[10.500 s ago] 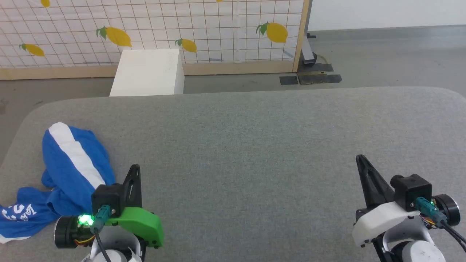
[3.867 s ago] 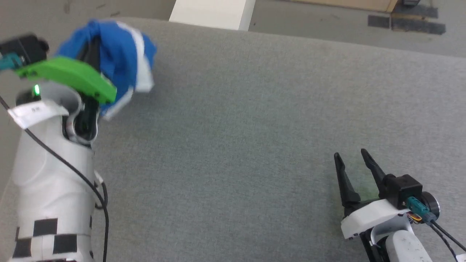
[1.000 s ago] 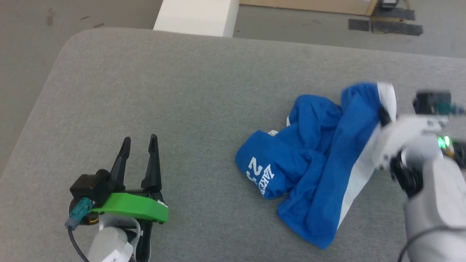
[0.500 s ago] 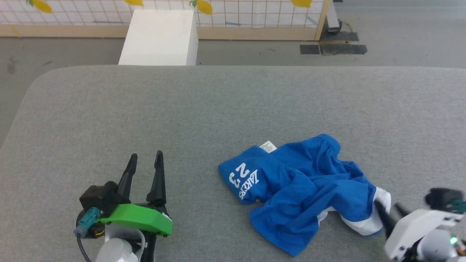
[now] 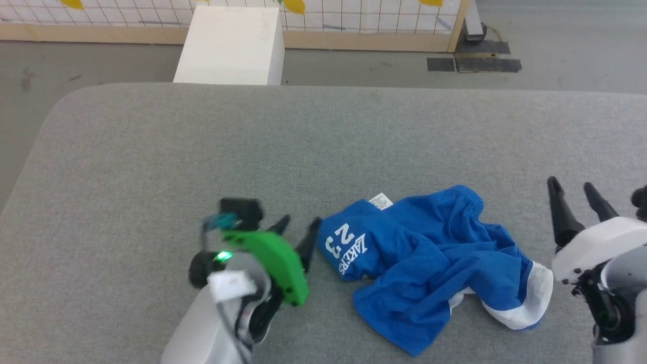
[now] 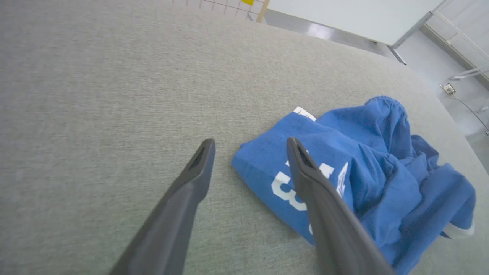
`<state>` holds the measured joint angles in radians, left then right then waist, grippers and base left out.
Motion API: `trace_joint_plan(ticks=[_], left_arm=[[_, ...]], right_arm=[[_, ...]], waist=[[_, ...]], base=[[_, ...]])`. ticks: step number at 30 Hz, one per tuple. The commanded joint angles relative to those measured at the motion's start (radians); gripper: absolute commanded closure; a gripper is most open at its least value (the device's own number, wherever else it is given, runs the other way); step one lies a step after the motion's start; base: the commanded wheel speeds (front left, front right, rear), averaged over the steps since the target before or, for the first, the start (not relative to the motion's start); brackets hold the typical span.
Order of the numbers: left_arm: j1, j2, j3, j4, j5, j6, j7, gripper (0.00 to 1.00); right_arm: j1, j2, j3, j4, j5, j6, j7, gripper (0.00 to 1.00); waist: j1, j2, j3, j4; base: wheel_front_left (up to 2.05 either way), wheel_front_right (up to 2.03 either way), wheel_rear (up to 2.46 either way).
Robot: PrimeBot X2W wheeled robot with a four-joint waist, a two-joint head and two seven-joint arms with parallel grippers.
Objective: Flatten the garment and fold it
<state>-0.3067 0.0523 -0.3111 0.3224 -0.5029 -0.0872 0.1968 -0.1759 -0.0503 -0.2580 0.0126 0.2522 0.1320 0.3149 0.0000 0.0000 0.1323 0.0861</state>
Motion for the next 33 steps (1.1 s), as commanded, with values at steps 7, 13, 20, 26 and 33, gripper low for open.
trace_joint_plan(ticks=[7,13,20,26,33], left_arm=[[-0.137,-0.002,-0.156,0.054,-0.016,0.007,0.289,0.0],[-0.132,0.006,-0.208,0.09,-0.017,-0.012,0.334,1.0],[-0.147,0.012,-0.042,-0.011,-0.125,-0.001,0.131,1.0],[-0.046,0.091,0.058,-0.067,-0.148,0.076,0.117,1.0],[0.145,0.11,0.04,-0.038,-0.188,0.123,0.235,0.06]], right_arm=[[-0.028,0.0,0.045,0.056,0.013,-0.001,-0.034,0.0],[-0.026,0.0,0.034,0.077,0.007,-0.001,-0.059,0.0],[-0.011,0.0,0.011,0.1,-0.011,-0.001,-0.067,0.0],[-0.008,0.0,0.035,0.105,-0.01,-0.001,-0.06,0.0],[0.0,0.0,0.064,0.119,-0.013,-0.001,-0.042,0.0]], waist=[[0.0,0.0,0.059,-0.054],[0.0,0.0,0.081,-0.08],[0.0,0.0,0.043,-0.029],[0.0,0.0,0.009,0.02],[0.0,0.0,-0.007,0.07]], base=[[0.0,0.0,0.0],[0.0,0.0,0.0],[0.0,0.0,0.0],[0.0,0.0,0.0],[0.0,0.0,0.0]])
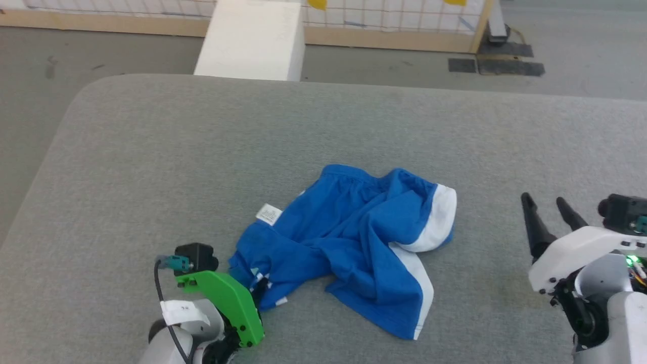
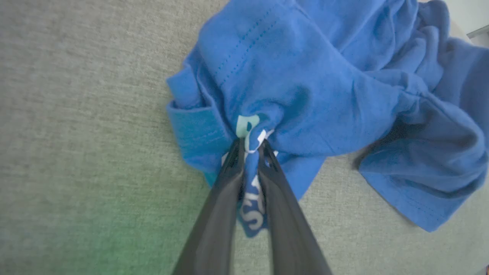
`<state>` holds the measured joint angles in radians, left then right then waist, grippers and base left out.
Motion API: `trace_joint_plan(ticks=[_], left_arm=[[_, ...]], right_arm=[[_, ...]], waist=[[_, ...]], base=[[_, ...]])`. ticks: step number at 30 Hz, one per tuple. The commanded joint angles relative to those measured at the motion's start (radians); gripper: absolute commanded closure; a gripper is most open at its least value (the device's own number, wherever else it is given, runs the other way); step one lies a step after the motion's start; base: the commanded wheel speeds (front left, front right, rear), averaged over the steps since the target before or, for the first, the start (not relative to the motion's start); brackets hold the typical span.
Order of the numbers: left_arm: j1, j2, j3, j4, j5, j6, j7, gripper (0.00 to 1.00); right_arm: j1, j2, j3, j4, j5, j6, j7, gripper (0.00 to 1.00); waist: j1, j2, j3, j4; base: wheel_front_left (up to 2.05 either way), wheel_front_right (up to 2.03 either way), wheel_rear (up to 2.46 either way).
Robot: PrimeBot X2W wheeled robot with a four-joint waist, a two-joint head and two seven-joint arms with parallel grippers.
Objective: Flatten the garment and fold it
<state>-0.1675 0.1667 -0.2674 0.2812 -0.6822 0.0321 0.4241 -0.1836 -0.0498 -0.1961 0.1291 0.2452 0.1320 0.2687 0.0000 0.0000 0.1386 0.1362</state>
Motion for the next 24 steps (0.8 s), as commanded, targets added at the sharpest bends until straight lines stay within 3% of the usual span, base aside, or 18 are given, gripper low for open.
trace_joint_plan(ticks=[1,6,9,15,16,21,24], left_arm=[[0.017,-0.008,-0.002,0.001,-0.018,0.003,0.011,0.0],[0.038,-0.035,0.086,-0.07,-0.103,-0.018,-0.078,0.0],[0.038,-0.016,0.162,-0.122,-0.085,-0.025,-0.223,0.0],[0.052,0.037,0.181,-0.147,0.15,-0.029,-0.617,0.0],[0.059,0.024,0.171,-0.145,0.214,-0.039,-0.675,0.0],[0.072,-0.034,0.202,-0.194,0.278,-0.054,-0.685,0.0],[0.075,-0.058,0.227,-0.218,0.303,-0.078,-0.685,0.0]], right_arm=[[0.007,0.0,0.006,0.004,-0.006,-0.001,0.006,0.0],[-0.001,0.0,0.027,0.014,-0.018,-0.001,0.026,0.0],[-0.01,0.0,0.05,0.022,-0.026,-0.001,0.043,0.0],[0.0,0.0,0.15,0.042,-0.016,-0.001,0.12,0.0],[0.021,0.0,0.223,0.051,-0.005,-0.001,0.2,0.0],[0.057,0.0,0.35,0.057,0.016,-0.001,0.354,0.0],[0.063,0.0,0.392,0.056,0.028,-0.001,0.387,0.0]], waist=[[0.0,0.0,-0.015,0.024],[0.0,0.0,-0.023,0.046],[0.0,0.0,-0.024,0.053],[0.0,0.0,-0.015,0.064],[0.0,0.0,-0.009,0.065],[0.0,0.0,0.008,0.064],[0.0,0.0,0.017,0.061]], base=[[0.0,0.0,0.0],[0.0,0.0,0.0],[0.0,0.0,0.0],[0.0,0.0,0.0],[0.0,0.0,0.0],[0.0,0.0,0.0],[0.0,0.0,0.0]])
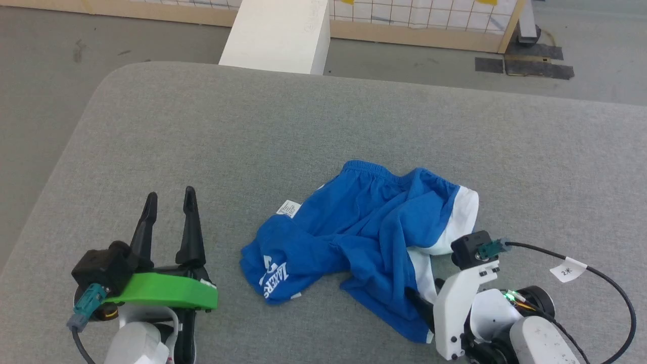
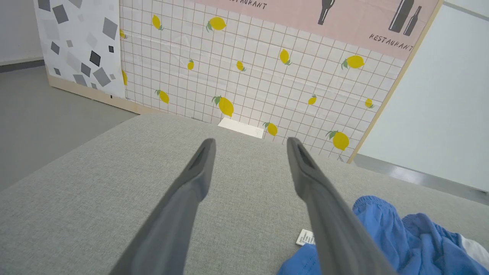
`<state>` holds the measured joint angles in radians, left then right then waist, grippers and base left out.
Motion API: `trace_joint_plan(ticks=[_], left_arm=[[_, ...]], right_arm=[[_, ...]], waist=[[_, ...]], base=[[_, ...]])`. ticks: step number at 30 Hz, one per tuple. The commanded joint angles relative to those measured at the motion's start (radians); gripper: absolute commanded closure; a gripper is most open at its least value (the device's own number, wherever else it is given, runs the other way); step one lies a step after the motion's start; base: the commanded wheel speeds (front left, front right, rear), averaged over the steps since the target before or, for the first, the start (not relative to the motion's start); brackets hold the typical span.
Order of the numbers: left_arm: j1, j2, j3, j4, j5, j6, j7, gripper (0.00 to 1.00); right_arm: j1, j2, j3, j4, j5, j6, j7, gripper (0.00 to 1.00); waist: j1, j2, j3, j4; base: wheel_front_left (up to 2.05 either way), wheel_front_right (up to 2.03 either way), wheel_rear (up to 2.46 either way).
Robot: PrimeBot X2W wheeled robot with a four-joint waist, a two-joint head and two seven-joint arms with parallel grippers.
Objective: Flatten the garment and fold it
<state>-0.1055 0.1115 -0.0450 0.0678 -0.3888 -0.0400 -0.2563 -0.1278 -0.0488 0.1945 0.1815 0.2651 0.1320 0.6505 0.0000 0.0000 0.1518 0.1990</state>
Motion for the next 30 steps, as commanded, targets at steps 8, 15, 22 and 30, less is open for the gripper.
trace_joint_plan(ticks=[8,15,22,30], left_arm=[[0.015,-0.045,0.053,-0.01,0.04,-0.042,-0.005,0.0],[0.008,-0.056,0.07,0.009,0.046,-0.057,-0.005,0.0],[0.0,-0.059,0.053,0.054,0.043,-0.069,-0.005,0.0],[-0.039,-0.058,0.001,0.141,0.015,-0.081,-0.001,0.0]], right_arm=[[-0.015,-0.001,0.005,0.021,0.012,-0.001,0.014,1.0],[-0.071,-0.024,-0.219,-0.046,-0.083,-0.001,0.018,1.0],[-0.101,-0.038,-0.486,-0.048,-0.204,-0.001,0.032,1.0],[-0.113,-0.003,-0.532,-0.066,-0.162,-0.001,-0.167,0.0]], waist=[[0.0,0.0,0.011,-0.013],[0.0,0.0,0.017,-0.026],[0.0,0.0,0.017,-0.042],[0.0,0.0,0.007,-0.095]], base=[[0.0,0.0,0.0],[0.0,0.0,0.0],[0.0,0.0,0.0],[0.0,0.0,0.0]])
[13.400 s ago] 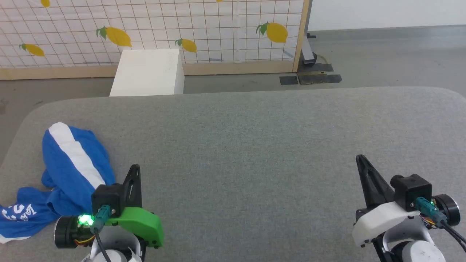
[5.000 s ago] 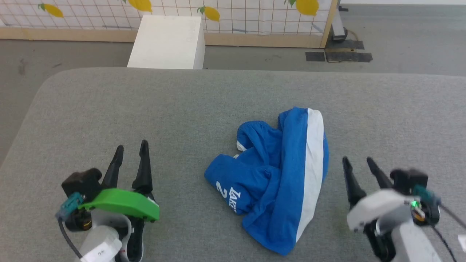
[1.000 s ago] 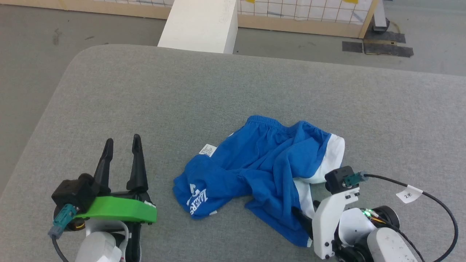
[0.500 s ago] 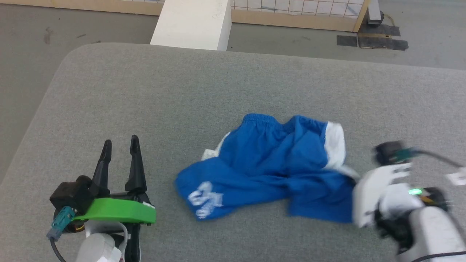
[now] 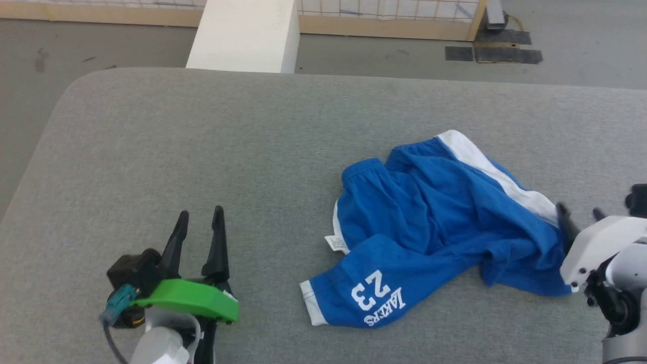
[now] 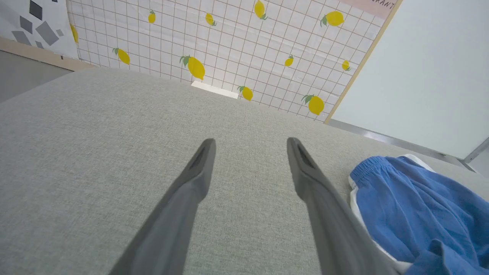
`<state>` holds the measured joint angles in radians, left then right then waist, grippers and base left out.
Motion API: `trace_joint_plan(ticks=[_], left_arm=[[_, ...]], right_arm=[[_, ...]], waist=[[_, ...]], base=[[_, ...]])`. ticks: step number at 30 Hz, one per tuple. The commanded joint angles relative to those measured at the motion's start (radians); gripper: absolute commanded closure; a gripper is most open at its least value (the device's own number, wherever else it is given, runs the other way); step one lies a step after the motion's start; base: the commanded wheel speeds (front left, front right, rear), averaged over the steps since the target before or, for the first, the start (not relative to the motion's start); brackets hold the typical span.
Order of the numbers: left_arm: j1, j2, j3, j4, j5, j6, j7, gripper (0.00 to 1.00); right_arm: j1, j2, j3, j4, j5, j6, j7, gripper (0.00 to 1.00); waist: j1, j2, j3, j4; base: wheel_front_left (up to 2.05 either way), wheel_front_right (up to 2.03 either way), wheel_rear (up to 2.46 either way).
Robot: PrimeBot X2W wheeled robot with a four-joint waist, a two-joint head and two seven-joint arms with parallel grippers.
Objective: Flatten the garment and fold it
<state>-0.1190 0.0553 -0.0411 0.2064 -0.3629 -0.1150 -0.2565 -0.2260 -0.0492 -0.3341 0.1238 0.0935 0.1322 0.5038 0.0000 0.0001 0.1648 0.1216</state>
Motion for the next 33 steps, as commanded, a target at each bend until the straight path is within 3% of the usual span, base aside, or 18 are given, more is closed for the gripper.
trace_joint_plan(ticks=[1,4,9,17,20,28,29,30,31,33], left_arm=[[-0.036,0.001,-0.011,0.009,-0.013,-0.007,0.004,0.0],[-0.088,0.014,-0.051,0.027,-0.02,-0.011,0.037,0.0],[-0.227,0.045,-0.15,0.066,-0.021,-0.014,0.14,0.0],[-0.469,0.095,-0.322,0.262,-0.059,-0.014,0.531,0.0],[-0.523,0.115,-0.36,0.342,-0.012,0.019,0.646,0.0],[-0.516,0.115,-0.426,0.47,0.018,0.025,0.743,0.0],[-0.51,0.113,-0.43,0.481,0.014,0.022,0.75,0.05],[-0.505,0.112,-0.435,0.489,0.013,0.02,0.75,0.77],[-0.502,0.11,-0.436,0.493,0.008,0.018,0.745,1.0],[-0.498,0.105,-0.433,0.499,-0.006,0.014,0.732,1.0]], right_arm=[[-0.011,-0.002,-0.006,-0.013,0.033,-0.002,-0.055,0.0],[0.015,-0.002,-0.01,-0.024,0.097,-0.002,-0.171,0.0],[0.069,-0.001,0.008,-0.01,0.152,-0.002,-0.25,0.0],[0.081,-0.001,0.054,0.021,0.187,-0.002,-0.275,0.0],[0.072,-0.001,0.065,0.025,0.191,-0.002,-0.285,0.0],[0.06,-0.001,0.069,0.043,0.205,-0.002,-0.31,0.0],[0.059,-0.001,0.069,0.046,0.206,-0.002,-0.312,0.0],[0.058,-0.001,0.068,0.049,0.205,-0.002,-0.315,0.0],[0.057,-0.001,0.068,0.052,0.205,-0.002,-0.317,0.0],[0.055,-0.001,0.068,0.058,0.202,-0.002,-0.321,0.0]], waist=[[0.0,-0.0001,-0.008,-0.024],[0.0,-0.0001,-0.013,-0.053],[0.0,-0.0001,-0.008,-0.108],[0.0,-0.0001,0.036,-0.211],[0.0,-0.0001,0.059,-0.245],[0.0,-0.0001,0.101,-0.282],[0.0,-0.0001,0.102,-0.282],[0.0,-0.0001,0.103,-0.281],[0.0,-0.0001,0.104,-0.279],[0.0,-0.0001,0.101,-0.27]], base=[[0.0,0.0,0.0],[0.0,0.0,0.0],[0.0,0.0,0.0],[0.0,0.0,0.0],[0.0,0.0,0.0],[0.0,0.0,0.0],[0.0,0.0,0.0],[0.0,0.0,0.0],[0.0,0.0,0.0],[0.0,0.0,0.0]])
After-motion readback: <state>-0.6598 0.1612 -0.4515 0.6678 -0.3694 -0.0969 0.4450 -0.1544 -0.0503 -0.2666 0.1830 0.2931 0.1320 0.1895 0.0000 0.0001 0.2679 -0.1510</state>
